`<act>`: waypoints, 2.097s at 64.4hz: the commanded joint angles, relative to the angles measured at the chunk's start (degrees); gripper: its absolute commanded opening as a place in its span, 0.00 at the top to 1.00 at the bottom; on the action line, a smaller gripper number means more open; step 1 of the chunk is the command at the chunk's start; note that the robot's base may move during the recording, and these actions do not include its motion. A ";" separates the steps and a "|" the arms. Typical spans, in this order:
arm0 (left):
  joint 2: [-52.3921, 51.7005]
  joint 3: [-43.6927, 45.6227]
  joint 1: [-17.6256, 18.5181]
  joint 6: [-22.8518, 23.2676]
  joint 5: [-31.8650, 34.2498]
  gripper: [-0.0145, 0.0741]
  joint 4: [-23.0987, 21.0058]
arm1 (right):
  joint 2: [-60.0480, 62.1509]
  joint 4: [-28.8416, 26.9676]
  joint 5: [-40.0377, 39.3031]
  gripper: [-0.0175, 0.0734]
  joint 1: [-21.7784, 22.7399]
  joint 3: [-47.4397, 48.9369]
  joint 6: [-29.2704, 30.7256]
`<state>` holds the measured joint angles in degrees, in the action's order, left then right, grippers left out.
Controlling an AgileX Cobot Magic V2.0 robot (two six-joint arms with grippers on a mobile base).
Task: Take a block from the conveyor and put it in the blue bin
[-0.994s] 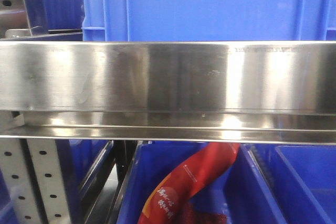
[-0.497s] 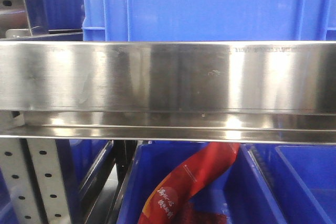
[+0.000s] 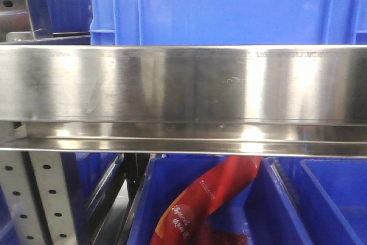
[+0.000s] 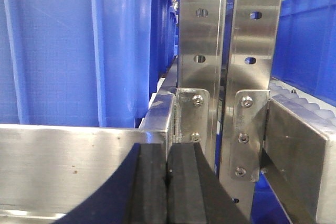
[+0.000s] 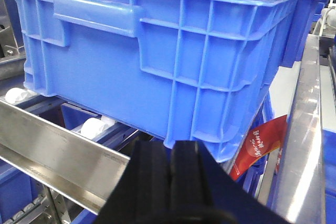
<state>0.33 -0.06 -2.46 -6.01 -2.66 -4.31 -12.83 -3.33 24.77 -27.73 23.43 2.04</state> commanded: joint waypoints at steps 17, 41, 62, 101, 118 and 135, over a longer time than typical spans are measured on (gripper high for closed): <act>-0.33 0.06 -0.12 0.25 1.19 0.96 0.04 | 5.47 0.08 -3.33 0.99 15.47 -4.25 0.21; -0.33 0.06 -0.12 0.25 1.19 0.96 0.04 | 12.83 -0.45 -16.52 0.99 25.48 -21.16 0.21; -0.33 0.06 -0.12 0.25 1.19 0.96 0.04 | 12.83 -0.45 -19.84 0.99 25.83 -23.43 0.21; -0.33 0.06 -0.12 0.25 1.19 0.96 0.04 | 12.83 -0.45 -19.74 0.99 25.83 -23.43 0.21; -0.33 0.06 -0.12 0.25 1.19 0.96 0.04 | 12.83 -0.45 -19.74 0.99 25.83 -23.43 0.21; -0.33 0.06 -0.12 0.25 1.19 0.96 0.04 | 12.83 -0.45 -19.74 0.99 25.83 -23.43 0.21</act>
<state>0.33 -0.06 -2.46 -6.01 -2.44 -4.31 -0.22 -3.76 6.10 -2.21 0.17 2.04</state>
